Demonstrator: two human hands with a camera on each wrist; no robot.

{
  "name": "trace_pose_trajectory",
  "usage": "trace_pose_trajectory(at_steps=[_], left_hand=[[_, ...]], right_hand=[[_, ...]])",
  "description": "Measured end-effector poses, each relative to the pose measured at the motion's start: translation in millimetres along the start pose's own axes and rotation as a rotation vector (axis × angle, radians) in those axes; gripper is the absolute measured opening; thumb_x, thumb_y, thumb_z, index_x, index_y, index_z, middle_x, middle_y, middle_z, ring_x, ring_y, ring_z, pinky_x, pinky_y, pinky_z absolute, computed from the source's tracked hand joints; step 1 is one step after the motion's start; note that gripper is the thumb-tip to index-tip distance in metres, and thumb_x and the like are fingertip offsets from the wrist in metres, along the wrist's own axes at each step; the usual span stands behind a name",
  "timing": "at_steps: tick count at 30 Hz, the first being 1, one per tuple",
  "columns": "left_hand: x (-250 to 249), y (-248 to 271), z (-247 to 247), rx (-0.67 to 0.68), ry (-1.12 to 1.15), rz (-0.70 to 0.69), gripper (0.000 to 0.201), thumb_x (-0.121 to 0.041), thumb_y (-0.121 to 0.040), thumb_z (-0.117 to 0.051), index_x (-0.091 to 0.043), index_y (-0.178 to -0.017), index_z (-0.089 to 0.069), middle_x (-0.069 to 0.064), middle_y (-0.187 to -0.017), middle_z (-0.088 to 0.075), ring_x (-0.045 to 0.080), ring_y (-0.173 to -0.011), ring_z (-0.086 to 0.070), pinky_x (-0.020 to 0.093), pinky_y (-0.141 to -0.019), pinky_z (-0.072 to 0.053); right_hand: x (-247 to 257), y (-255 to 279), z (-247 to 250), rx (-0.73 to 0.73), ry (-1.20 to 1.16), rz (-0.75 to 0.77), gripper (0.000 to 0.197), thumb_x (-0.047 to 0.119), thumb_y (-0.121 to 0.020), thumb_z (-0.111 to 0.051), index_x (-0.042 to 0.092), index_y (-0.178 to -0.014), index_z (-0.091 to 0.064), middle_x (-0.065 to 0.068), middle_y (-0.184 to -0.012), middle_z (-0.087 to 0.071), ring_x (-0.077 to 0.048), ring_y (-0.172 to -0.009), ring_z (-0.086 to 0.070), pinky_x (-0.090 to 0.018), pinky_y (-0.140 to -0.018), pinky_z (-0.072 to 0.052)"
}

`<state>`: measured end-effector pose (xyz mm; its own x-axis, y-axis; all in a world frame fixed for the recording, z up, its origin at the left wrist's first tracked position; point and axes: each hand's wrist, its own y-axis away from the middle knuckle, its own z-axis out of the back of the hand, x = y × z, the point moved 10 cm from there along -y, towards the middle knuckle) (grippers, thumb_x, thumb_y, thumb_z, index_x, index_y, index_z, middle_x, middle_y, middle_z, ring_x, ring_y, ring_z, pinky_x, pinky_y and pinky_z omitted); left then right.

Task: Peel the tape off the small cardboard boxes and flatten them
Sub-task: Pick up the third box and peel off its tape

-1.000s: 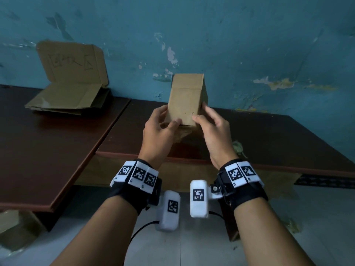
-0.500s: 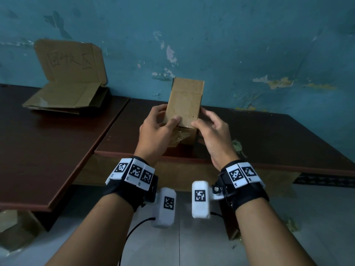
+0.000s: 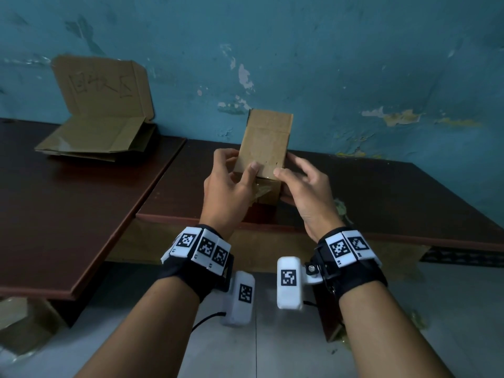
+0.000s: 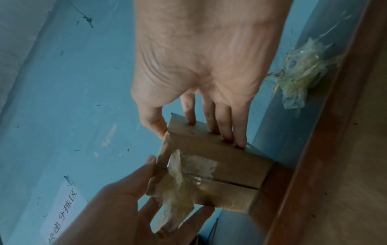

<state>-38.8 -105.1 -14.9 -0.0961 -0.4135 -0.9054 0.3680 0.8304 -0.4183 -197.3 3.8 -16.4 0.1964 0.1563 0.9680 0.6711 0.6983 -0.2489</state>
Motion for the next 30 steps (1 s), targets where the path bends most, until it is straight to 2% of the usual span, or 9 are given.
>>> trace_pose_trajectory(at_steps=[3, 9, 12, 14, 16, 19, 23, 27, 30], left_hand=[[-2.9, -2.0, 4.7, -0.016, 0.035, 0.000, 0.039, -0.043, -0.100, -0.073, -0.027, -0.127, -0.050, -0.003, -0.126, -0.066, 0.010, -0.109, -0.071, 0.042, -0.084, -0.067], [-20.8, 4.7, -2.0, 0.057, 0.058, -0.140, 0.063, -0.028, -0.089, -0.088, -0.018, -0.129, -0.040, -0.012, -0.121, -0.062, -0.010, -0.104, -0.067, 0.022, -0.090, -0.059], [-26.5, 5.4, -2.6, 0.056, -0.040, -0.259, 0.068, -0.030, -0.086, -0.091, -0.015, -0.128, -0.039, -0.005, -0.124, -0.059, -0.001, -0.112, -0.066, 0.014, -0.094, -0.053], [-25.1, 3.8, -3.5, 0.064, -0.062, -0.297, 0.059, -0.032, -0.087, -0.089, -0.020, -0.122, -0.043, 0.002, -0.126, -0.060, 0.012, -0.116, -0.067, 0.029, -0.097, -0.058], [-24.2, 2.7, -2.6, 0.046, -0.103, -0.315, 0.044, -0.027, -0.088, -0.088, -0.023, -0.111, -0.050, 0.002, -0.124, -0.062, 0.015, -0.116, -0.066, 0.042, -0.095, -0.059], [-26.5, 3.7, -1.2, 0.011, -0.134, -0.334, 0.029, -0.017, -0.089, -0.086, -0.022, -0.104, -0.061, -0.004, -0.126, -0.062, 0.011, -0.123, -0.063, 0.041, -0.099, -0.057], [-26.8, 5.2, 0.3, -0.020, -0.139, -0.327, 0.024, -0.015, -0.089, -0.083, -0.019, -0.106, -0.066, -0.004, -0.124, -0.065, 0.010, -0.114, -0.066, 0.039, -0.095, -0.058], [-23.3, 4.7, 4.6, -0.080, -0.153, -0.299, 0.016, -0.014, -0.087, -0.082, -0.019, -0.097, -0.071, -0.006, -0.132, -0.062, 0.006, -0.116, -0.064, 0.029, -0.098, -0.056], [-23.4, 5.5, 5.9, -0.104, -0.163, -0.276, 0.013, -0.016, -0.087, -0.082, -0.019, -0.093, -0.071, -0.006, -0.132, -0.061, -0.004, -0.114, -0.059, 0.013, -0.096, -0.049]], right_hand=[[1.9, 1.5, 0.1, -0.004, 0.008, -0.005, 0.052, 0.026, -0.096, -0.078, 0.022, -0.145, -0.062, 0.004, -0.109, -0.082, -0.010, -0.104, -0.078, -0.041, -0.097, -0.062], [-0.3, 1.0, 6.6, -0.059, 0.034, -0.039, 0.061, 0.047, -0.086, -0.085, 0.020, -0.138, -0.066, 0.001, -0.102, -0.082, -0.015, -0.098, -0.079, -0.044, -0.083, -0.068], [-3.4, -2.2, 8.4, -0.067, 0.082, -0.046, 0.088, 0.060, -0.076, -0.086, 0.022, -0.148, -0.053, -0.003, -0.110, -0.079, -0.017, -0.098, -0.079, -0.042, -0.080, -0.068], [-5.5, -5.1, 8.5, -0.062, 0.126, -0.050, 0.105, 0.070, -0.070, -0.084, 0.033, -0.158, -0.040, -0.004, -0.119, -0.073, -0.019, -0.102, -0.077, -0.039, -0.078, -0.068], [-5.3, -6.5, 7.8, -0.049, 0.145, -0.049, 0.105, 0.072, -0.071, -0.082, 0.043, -0.160, -0.034, -0.006, -0.121, -0.070, -0.022, -0.103, -0.077, -0.039, -0.077, -0.068], [-5.7, -7.7, 7.3, -0.028, 0.142, -0.059, 0.104, 0.072, -0.073, -0.081, 0.053, -0.161, -0.028, -0.005, -0.132, -0.068, -0.021, -0.107, -0.075, -0.037, -0.077, -0.068], [-5.1, -7.8, 4.6, -0.005, 0.154, -0.047, 0.104, 0.073, -0.076, -0.079, 0.059, -0.160, -0.020, -0.003, -0.139, -0.065, -0.018, -0.112, -0.073, -0.031, -0.077, -0.067], [-4.3, -8.8, 5.6, -0.039, 0.192, -0.039, 0.096, 0.078, -0.074, -0.077, 0.047, -0.157, -0.040, -0.004, -0.117, -0.071, -0.016, -0.106, -0.072, -0.044, -0.093, -0.063], [0.7, -6.9, 7.7, -0.055, 0.252, -0.027, 0.085, 0.076, -0.077, -0.077, 0.039, -0.148, -0.051, -0.003, -0.137, -0.050, -0.015, -0.116, -0.059, -0.033, -0.092, -0.053]])
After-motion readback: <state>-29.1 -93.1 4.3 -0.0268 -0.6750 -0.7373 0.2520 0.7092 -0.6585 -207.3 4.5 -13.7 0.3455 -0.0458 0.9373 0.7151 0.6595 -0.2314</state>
